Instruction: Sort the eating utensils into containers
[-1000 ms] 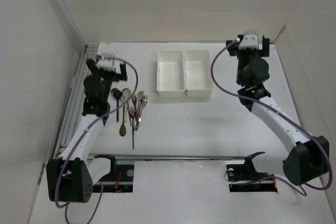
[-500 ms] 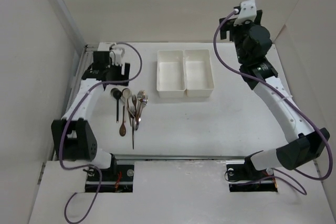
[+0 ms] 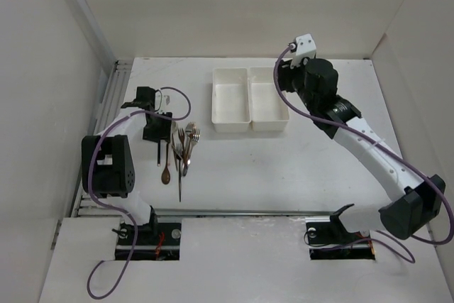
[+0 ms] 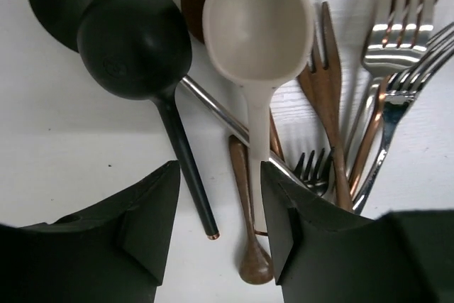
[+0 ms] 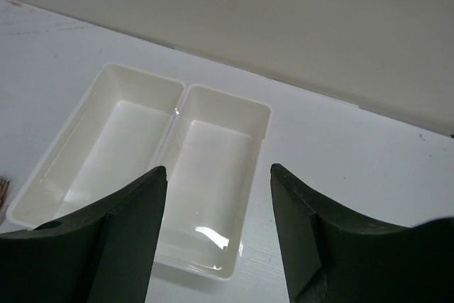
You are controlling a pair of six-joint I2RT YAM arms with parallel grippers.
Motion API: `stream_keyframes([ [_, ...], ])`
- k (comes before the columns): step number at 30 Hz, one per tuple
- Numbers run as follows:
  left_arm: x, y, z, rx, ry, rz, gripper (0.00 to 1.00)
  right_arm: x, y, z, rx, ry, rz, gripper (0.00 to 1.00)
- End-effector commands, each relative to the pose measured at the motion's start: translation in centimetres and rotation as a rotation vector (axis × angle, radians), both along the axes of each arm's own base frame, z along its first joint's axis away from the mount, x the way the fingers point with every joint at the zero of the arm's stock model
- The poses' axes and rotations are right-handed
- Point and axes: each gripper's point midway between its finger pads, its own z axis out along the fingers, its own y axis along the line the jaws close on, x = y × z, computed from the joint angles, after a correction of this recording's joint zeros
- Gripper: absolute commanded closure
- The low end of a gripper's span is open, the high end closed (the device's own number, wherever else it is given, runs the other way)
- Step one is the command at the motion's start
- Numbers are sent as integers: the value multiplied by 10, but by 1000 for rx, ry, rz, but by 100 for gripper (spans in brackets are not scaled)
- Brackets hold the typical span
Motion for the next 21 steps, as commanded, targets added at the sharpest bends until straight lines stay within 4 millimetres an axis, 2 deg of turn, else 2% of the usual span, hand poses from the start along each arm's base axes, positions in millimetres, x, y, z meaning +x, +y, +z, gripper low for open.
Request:
stream_keyframes([
  [1, -1, 8, -1, 21, -20, 44, 54, -14, -7, 37, 79, -87, -19, 35],
  [6, 2, 22, -13, 38, -1, 94, 56, -15, -11, 35, 68, -88, -30, 35],
  [8, 4, 22, -13, 38, -10, 94, 56, -16, -8, 40, 65, -98, -9, 35],
  [11, 6, 24, -15, 48, -10, 98, 58, -14, -7, 37, 60, -91, -9, 35],
  [15, -4, 31, -39, 71, 76, 114, 62, -13, -11, 41, 44, -104, -25, 35],
  [18, -5, 32, -46, 74, 109, 103, 62, -12, -15, 41, 31, -107, -45, 35],
  [21, -10, 31, -60, 75, 164, 101, 83, -12, -19, 41, 20, -110, -62, 35],
])
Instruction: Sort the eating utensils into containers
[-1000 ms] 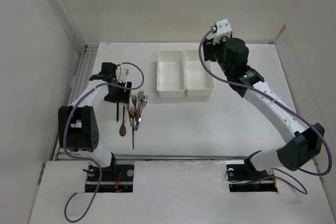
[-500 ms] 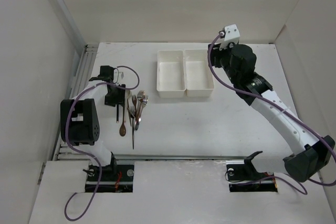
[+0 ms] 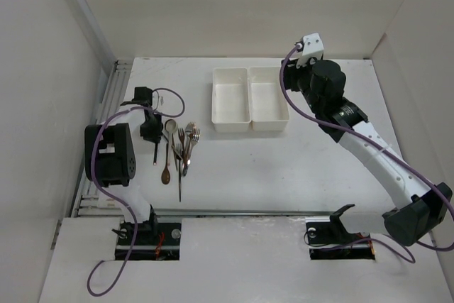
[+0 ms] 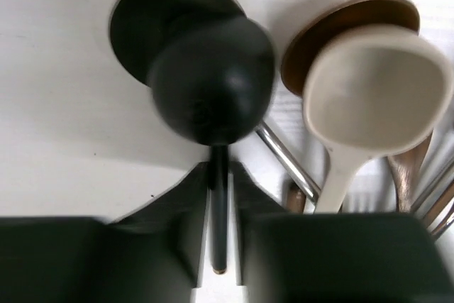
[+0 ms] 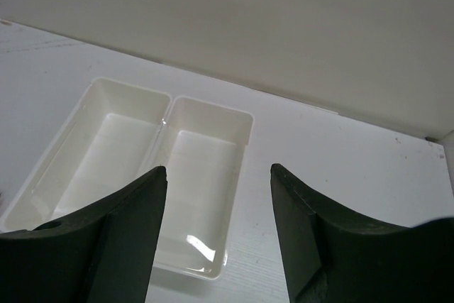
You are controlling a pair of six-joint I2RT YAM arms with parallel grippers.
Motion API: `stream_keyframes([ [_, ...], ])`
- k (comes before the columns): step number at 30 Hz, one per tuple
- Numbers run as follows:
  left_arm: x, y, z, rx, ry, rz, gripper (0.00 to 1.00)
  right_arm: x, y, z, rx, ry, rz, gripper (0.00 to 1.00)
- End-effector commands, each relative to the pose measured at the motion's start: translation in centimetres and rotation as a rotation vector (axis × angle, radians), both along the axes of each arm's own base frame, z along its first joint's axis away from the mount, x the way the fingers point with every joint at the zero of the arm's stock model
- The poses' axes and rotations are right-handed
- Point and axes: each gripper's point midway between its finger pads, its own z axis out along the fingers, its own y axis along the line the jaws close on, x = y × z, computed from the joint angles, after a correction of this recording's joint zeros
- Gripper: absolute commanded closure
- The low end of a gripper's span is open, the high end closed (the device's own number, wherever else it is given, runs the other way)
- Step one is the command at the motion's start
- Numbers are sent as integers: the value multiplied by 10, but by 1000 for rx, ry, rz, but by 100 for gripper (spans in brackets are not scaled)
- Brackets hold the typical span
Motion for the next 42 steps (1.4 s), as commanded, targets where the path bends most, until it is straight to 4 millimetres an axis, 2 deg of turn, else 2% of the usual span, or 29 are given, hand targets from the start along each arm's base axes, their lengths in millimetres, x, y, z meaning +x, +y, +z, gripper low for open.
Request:
stream_keyframes([
  [1, -22, 1, -29, -11, 134, 9, 91, -1, -5, 20, 14, -56, -26, 35],
  [2, -22, 1, -29, -11, 134, 9, 100, -1, -5, 20, 14, -56, -26, 35],
  [4, -20, -5, -23, -43, 113, 1, 100, -2, -3, 20, 15, -56, -14, 35],
  [8, -17, -7, 8, -84, 58, 18, 100, -2, 2, 20, 8, -57, 13, 35],
  [9, -12, -8, 30, -92, 21, 13, 100, -1, 5, 17, 4, -49, 27, 35],
  [11, -2, -15, 62, -131, -43, 20, 100, -2, 10, 16, 6, -48, 57, 35],
  [12, 15, -16, 99, -136, -136, 10, 100, 1, 14, 16, 6, -45, 70, 35],
  [15, 48, -22, 162, -173, -308, -1, 100, 5, 33, 6, 0, -19, 151, 33],
  [16, 69, -34, 203, -184, -421, -35, 100, 9, 41, -5, -8, 4, 180, 31],
  [17, 78, -44, 223, -207, -476, -58, 100, 10, 47, -6, -7, 10, 210, 29],
  [18, 87, -57, 237, -239, -515, -75, 100, 9, 58, -7, 8, 17, 261, 22],
  [19, 101, -78, 266, -275, -610, -125, 100, 10, 62, -11, 6, 28, 279, 18],
  [20, 109, -94, 274, -307, -644, -158, 100, 11, 66, -18, 16, 46, 287, 15],
  [22, 120, -129, 290, -366, -707, -232, 100, 12, 65, -18, 24, 49, 277, 12],
  [23, 129, -165, 298, -412, -747, -294, 100, 12, 65, -18, 36, 53, 275, 11],
  [25, 136, -199, 296, -468, -756, -335, 100, 14, 61, -18, 44, 55, 245, 11],
  [26, 145, -225, 292, -526, -761, -343, 100, 15, 57, -18, 41, 53, 222, 11],
  [27, 150, -236, 290, -551, -761, -339, 100, 15, 57, -23, 49, 66, 220, 11],
  [28, 150, -250, 283, -592, -743, -360, 100, 13, 52, -20, 50, 58, 199, 11],
  [29, 155, -259, 281, -607, -743, -360, 100, 12, 52, -27, 43, 71, 198, 11],
  [30, 161, -273, 265, -621, -718, -365, 100, 7, 46, -20, 50, 54, 187, 11],
  [32, 168, -279, 252, -622, -698, -346, 99, 4, 42, -21, 49, 53, 176, 11],
  [33, 169, -287, 235, -611, -671, -344, 97, -1, 39, -20, 51, 49, 176, 11],
  [34, 168, -293, 229, -612, -657, -352, 92, -2, 37, -16, 53, 40, 166, 11],
  [35, 170, -294, 228, -612, -657, -352, 86, -4, 34, -21, 49, 46, 157, 9],
  [36, 170, -294, 221, -608, -639, -349, 71, -4, 34, -26, 45, 55, 156, 9],
  [38, 163, -294, 212, -591, -600, -340, 56, -10, 30, -18, 51, 42, 157, 8],
  [39, 159, -293, 218, -596, -595, -333, 53, -10, 30, -18, 51, 42, 157, 7],
  [42, 155, -255, 246, -540, -637, -253, 50, -11, 32, -21, 48, 52, 165, 6],
])
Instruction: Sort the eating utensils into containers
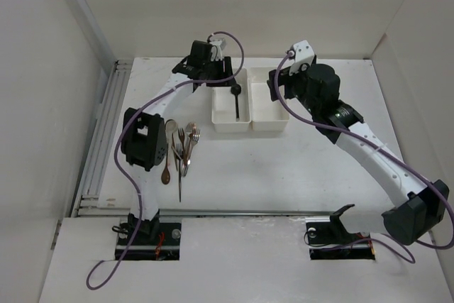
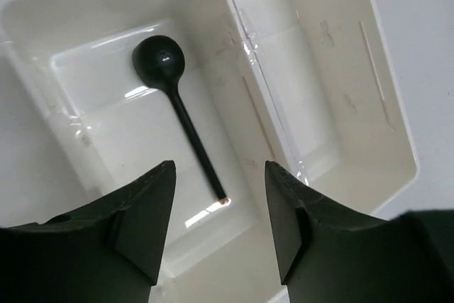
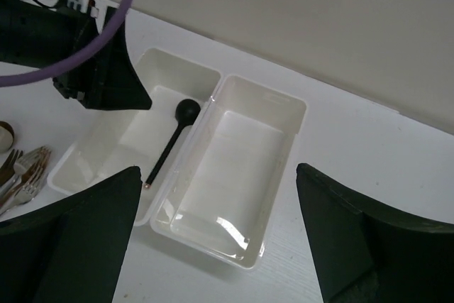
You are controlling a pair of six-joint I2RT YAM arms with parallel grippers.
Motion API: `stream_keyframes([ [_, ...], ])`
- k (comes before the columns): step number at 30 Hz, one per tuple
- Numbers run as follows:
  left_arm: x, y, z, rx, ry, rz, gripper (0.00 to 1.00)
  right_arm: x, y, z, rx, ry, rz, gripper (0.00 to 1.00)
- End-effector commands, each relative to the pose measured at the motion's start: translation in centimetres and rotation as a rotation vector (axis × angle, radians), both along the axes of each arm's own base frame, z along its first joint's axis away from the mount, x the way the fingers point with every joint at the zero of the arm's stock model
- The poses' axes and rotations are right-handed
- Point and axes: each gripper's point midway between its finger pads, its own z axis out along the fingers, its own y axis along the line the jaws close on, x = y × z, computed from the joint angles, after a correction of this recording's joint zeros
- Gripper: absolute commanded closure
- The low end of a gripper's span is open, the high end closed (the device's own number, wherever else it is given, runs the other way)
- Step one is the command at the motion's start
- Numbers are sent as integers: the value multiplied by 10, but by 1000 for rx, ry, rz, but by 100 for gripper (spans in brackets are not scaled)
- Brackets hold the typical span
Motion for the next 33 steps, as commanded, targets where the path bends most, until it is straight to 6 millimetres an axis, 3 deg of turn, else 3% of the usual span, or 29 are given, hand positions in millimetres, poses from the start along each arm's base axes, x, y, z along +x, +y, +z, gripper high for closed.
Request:
stream_keyframes([
  [1, -9, 44, 123, -39, -221, 120, 50, -4, 0, 7, 21, -13, -2, 6],
  [3, -18, 90, 109, 76, -169, 259, 50, -5, 0, 10, 22, -14, -2, 6],
  [4, -31, 108, 115, 116, -172, 291, 51, -4, 2, 6, 19, -5, 7, 6],
  [5, -52, 127, 77, 194, -69, 305, 51, -4, 2, 6, 19, -5, 7, 6],
  [6, -66, 136, 59, 255, -34, 293, 52, -4, 2, 6, 19, -5, 7, 6],
  [7, -94, 155, 23, 334, 59, 298, 52, -2, 5, 2, 15, 5, 17, 6],
  [12, -157, 177, -58, 447, 241, 220, 56, 0, 18, -3, 10, 19, 47, 6],
  [15, -160, 185, -75, 491, 235, 226, 56, 0, 20, 1, 16, 11, 57, 7],
  [19, -149, 204, -82, 540, 208, 290, 66, -3, 18, 4, 8, 7, 58, 7],
  [22, -145, 218, -83, 569, 205, 337, 67, -5, 14, 2, 3, 12, 48, 8],
  [26, -157, 220, -95, 580, 230, 330, 67, -11, 7, 7, 7, -3, 27, 8],
  [33, -155, 233, -121, 626, 278, 337, 67, -11, 5, 4, 0, 6, 17, 9],
])
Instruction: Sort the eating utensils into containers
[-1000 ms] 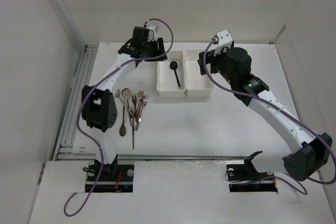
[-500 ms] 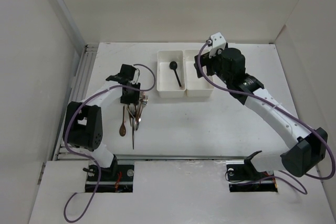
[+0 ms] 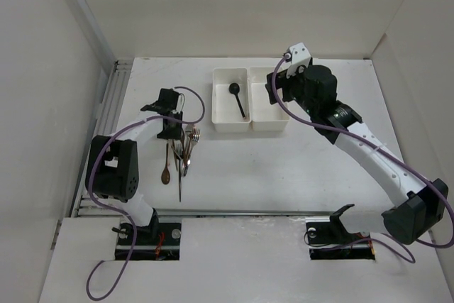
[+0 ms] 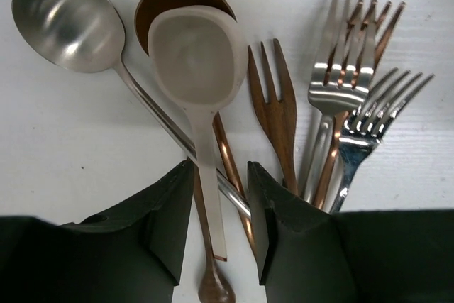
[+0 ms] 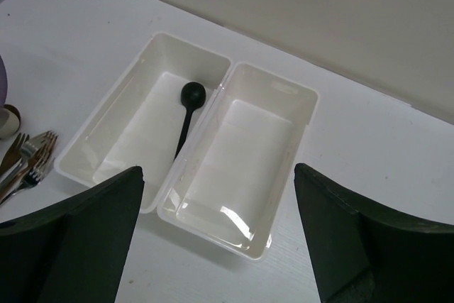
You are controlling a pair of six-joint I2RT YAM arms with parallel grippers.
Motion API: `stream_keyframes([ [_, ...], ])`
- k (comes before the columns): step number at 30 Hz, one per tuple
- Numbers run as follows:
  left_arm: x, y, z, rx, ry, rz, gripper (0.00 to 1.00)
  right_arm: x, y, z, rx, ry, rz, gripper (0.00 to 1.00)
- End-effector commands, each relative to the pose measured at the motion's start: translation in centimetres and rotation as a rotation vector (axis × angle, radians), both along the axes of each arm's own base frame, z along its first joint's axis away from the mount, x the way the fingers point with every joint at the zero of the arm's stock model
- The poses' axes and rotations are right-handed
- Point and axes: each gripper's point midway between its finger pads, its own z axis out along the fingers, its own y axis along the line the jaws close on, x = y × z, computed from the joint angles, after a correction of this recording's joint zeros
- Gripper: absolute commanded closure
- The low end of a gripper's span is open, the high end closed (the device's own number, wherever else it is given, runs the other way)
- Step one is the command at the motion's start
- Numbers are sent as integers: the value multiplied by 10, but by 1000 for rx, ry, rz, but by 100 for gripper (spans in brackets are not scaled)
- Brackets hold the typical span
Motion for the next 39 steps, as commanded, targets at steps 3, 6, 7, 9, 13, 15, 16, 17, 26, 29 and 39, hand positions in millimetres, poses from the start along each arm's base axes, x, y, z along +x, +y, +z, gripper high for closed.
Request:
stream_keyframes([
  [3, 8, 12, -11, 38, 1, 6, 74, -5, -2, 19, 11, -42, -5, 9],
  [6, 8, 13, -12, 26, 3, 11, 87, -5, -4, 21, 2, -46, -12, 9],
  [7, 6, 11, -10, 14, 7, 5, 96, -5, -4, 21, 2, -46, -13, 9],
  [9, 8, 9, 0, 2, -11, 1, 100, -4, -5, 21, 0, -47, -22, 9],
  [13, 7, 7, 12, -14, -14, 4, 100, -4, -5, 21, 0, -47, -22, 9],
  [15, 10, 1, 26, -46, -25, 16, 100, -4, -5, 21, 0, -47, -22, 9],
  [16, 12, -1, 30, -55, -28, 12, 100, -4, -5, 21, 0, -47, -22, 9],
  [17, 15, -4, 41, -73, -48, 20, 100, -2, -4, 17, -5, -39, -21, 9],
  [26, 113, -118, 208, -359, -419, -210, 100, -1, -7, 27, 3, -58, -41, 9],
  [29, 143, -180, 212, -421, -431, -288, 100, -1, -7, 27, 3, -58, -41, 9],
  [39, 174, -229, 149, -464, -336, -259, 72, -20, -31, 29, -8, -60, -99, 9],
])
